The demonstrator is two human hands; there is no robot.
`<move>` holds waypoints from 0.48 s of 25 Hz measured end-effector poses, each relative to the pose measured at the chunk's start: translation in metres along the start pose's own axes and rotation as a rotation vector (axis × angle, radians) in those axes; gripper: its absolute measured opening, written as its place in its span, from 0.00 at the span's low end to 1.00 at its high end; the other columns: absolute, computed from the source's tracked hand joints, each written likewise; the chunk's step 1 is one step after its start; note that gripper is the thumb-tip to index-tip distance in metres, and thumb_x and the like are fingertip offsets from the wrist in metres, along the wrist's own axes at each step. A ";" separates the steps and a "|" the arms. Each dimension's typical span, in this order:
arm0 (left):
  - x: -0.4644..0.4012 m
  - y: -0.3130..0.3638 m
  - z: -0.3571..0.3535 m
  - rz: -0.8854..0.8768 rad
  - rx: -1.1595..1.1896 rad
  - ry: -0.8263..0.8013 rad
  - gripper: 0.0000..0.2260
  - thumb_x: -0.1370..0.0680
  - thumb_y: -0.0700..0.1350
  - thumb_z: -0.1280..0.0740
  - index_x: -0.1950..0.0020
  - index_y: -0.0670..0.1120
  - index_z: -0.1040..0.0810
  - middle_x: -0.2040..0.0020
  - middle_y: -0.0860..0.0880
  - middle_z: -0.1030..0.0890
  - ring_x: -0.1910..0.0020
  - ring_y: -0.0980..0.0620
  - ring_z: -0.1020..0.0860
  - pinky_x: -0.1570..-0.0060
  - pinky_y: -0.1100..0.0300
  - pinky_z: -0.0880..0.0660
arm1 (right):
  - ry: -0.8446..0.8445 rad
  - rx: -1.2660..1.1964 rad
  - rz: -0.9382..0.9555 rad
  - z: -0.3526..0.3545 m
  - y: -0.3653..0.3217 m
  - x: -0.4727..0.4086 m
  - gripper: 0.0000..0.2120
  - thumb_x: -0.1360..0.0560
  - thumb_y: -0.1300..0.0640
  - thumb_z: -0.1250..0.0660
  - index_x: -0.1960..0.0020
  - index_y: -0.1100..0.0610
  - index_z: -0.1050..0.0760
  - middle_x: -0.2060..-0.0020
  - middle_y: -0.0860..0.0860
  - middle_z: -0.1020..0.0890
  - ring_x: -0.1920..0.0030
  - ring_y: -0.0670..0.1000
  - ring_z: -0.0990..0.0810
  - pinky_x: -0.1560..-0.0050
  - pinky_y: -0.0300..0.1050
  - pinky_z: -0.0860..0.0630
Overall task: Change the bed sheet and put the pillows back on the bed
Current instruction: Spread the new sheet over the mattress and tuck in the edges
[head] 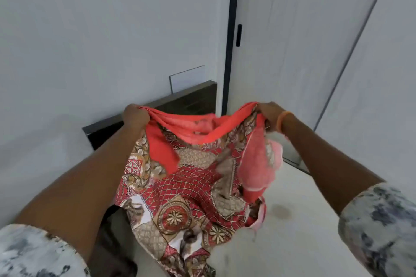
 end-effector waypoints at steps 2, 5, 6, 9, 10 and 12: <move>0.025 0.013 -0.023 -0.049 0.228 -0.029 0.14 0.23 0.33 0.41 0.43 0.36 0.19 0.44 0.34 0.19 0.45 0.39 0.20 0.47 0.51 0.22 | -0.094 -0.096 -0.095 -0.009 0.021 0.031 0.08 0.23 0.59 0.40 0.60 0.56 0.28 0.72 0.53 0.23 0.74 0.51 0.24 0.69 0.40 0.26; 0.058 0.061 -0.060 -0.154 0.285 -0.220 0.13 0.21 0.35 0.36 0.38 0.41 0.22 0.42 0.38 0.20 0.46 0.43 0.20 0.56 0.59 0.24 | -0.198 -0.198 -0.148 -0.018 0.029 0.065 0.08 0.23 0.58 0.41 0.59 0.56 0.27 0.73 0.53 0.21 0.75 0.51 0.21 0.72 0.42 0.23; 0.071 0.078 -0.075 -0.194 0.273 -0.319 0.16 0.22 0.37 0.33 0.33 0.42 0.25 0.38 0.38 0.23 0.46 0.45 0.21 0.58 0.61 0.24 | -0.207 -0.270 -0.149 -0.021 0.031 0.072 0.08 0.23 0.59 0.41 0.59 0.57 0.26 0.71 0.54 0.20 0.73 0.52 0.20 0.71 0.43 0.21; 0.127 0.101 -0.098 -0.289 0.104 -0.433 0.15 0.22 0.53 0.33 0.40 0.46 0.24 0.40 0.41 0.23 0.53 0.50 0.20 0.60 0.56 0.19 | -0.152 -0.523 -0.136 -0.030 0.032 0.082 0.10 0.22 0.61 0.41 0.58 0.60 0.24 0.69 0.56 0.18 0.71 0.53 0.18 0.70 0.46 0.20; 0.155 0.100 -0.102 -0.364 0.124 -0.450 0.16 0.23 0.60 0.34 0.48 0.48 0.22 0.48 0.45 0.19 0.59 0.54 0.20 0.60 0.56 0.20 | -0.126 -0.591 -0.138 -0.034 0.032 0.084 0.10 0.22 0.61 0.41 0.57 0.61 0.23 0.69 0.56 0.18 0.71 0.53 0.17 0.71 0.47 0.19; 0.214 0.083 -0.108 -0.517 0.189 -0.489 0.18 0.28 0.68 0.33 0.55 0.54 0.24 0.61 0.55 0.19 0.66 0.61 0.21 0.64 0.65 0.25 | -0.094 -0.642 -0.130 -0.046 0.031 0.087 0.08 0.22 0.62 0.40 0.56 0.61 0.23 0.69 0.58 0.17 0.70 0.53 0.17 0.71 0.49 0.19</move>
Point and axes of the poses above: each hand's wrist, its own x-axis away from the middle knuckle, its own z-axis out of the back of the hand, y = z × x, the point moved 9 cm from there along -x, towards the middle knuckle
